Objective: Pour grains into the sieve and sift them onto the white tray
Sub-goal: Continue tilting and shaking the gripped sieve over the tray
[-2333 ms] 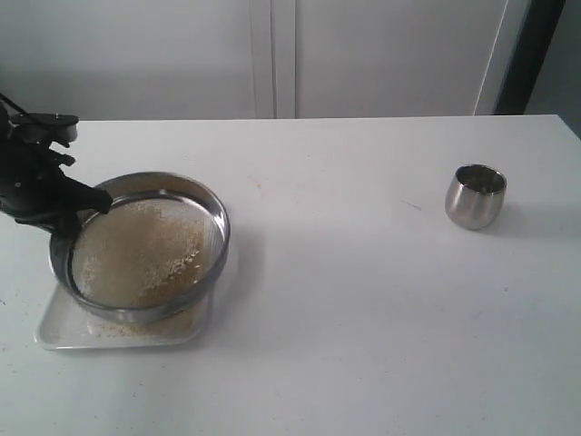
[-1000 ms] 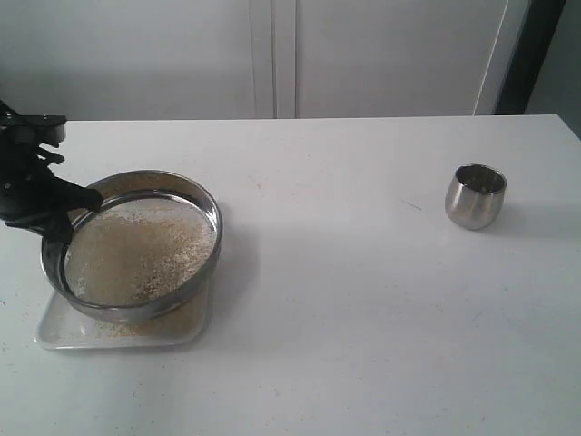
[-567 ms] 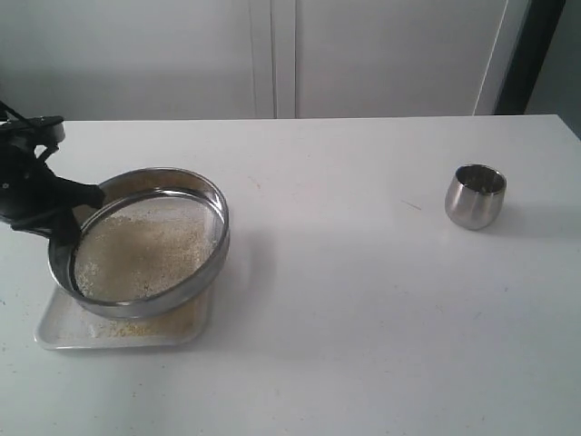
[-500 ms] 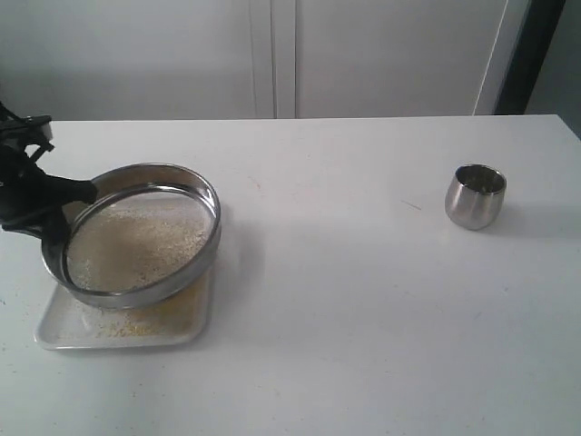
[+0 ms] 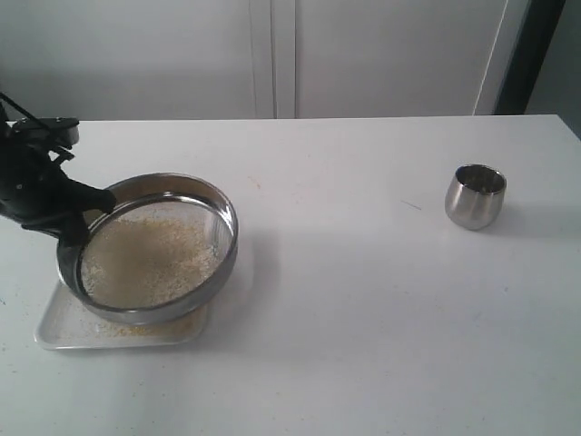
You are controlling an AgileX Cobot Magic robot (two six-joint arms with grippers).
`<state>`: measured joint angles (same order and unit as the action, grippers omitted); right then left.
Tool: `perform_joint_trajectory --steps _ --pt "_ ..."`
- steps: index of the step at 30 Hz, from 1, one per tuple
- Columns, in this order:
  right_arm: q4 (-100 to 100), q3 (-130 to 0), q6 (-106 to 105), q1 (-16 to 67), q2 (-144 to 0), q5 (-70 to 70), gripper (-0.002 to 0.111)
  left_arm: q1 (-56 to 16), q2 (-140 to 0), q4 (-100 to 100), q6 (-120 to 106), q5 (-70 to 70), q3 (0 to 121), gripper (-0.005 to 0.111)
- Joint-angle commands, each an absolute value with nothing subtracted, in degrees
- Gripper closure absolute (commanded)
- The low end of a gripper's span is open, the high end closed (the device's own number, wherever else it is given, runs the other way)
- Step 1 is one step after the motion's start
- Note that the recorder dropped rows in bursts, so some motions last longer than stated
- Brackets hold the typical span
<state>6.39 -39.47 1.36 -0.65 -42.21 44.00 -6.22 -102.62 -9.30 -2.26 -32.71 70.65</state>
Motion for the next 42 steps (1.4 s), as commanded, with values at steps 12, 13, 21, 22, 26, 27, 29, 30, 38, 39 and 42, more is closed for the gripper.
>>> perform_joint_trajectory --steps 12,13,21,22,26,27,29,30,38,39,42 --pt "6.39 -39.27 1.51 -0.52 -41.85 43.57 0.108 -6.43 -101.27 -15.39 0.0 -38.68 72.05 0.107" --pt "6.39 -39.27 1.51 -0.52 -41.85 43.57 0.108 -6.99 -100.41 -16.94 -4.36 -40.03 72.03 0.107" --pt "6.39 -39.27 1.51 -0.52 -41.85 43.57 0.108 -4.17 -99.42 -15.45 1.66 -37.93 70.68 0.107" --pt "6.39 -39.27 1.51 -0.52 -41.85 43.57 0.108 -4.81 -99.15 -17.07 -1.15 -40.18 70.68 0.107" --pt "6.39 -39.27 1.51 -0.52 -41.85 43.57 0.108 -7.76 -98.26 -15.29 -8.09 -35.86 70.68 0.107" --pt "6.39 -39.27 1.51 -0.52 -41.85 43.57 0.108 -7.35 -98.41 -12.45 -4.1 -33.76 70.68 0.107" --pt "6.39 -39.27 1.51 -0.52 -41.85 43.57 0.108 -5.41 -99.02 -9.57 4.21 -32.74 70.68 0.107" --pt "6.39 -39.27 1.51 -0.52 -41.85 43.57 0.108 -4.76 -99.23 -9.88 5.94 -34.74 70.77 0.107" --pt "6.39 -39.27 1.51 -0.52 -41.85 43.57 0.108 -4.41 -99.9 -6.14 6.45 -31.96 68.47 0.107" --pt "6.39 -39.27 1.51 -0.52 -41.85 43.57 0.108 -3.72 -99.93 -7.59 10.58 -33.81 68.47 0.107" --pt "6.39 -39.27 1.51 -0.52 -41.85 43.57 0.108 -5.45 -99.68 -13.37 -1.36 -37.63 68.47 0.107"
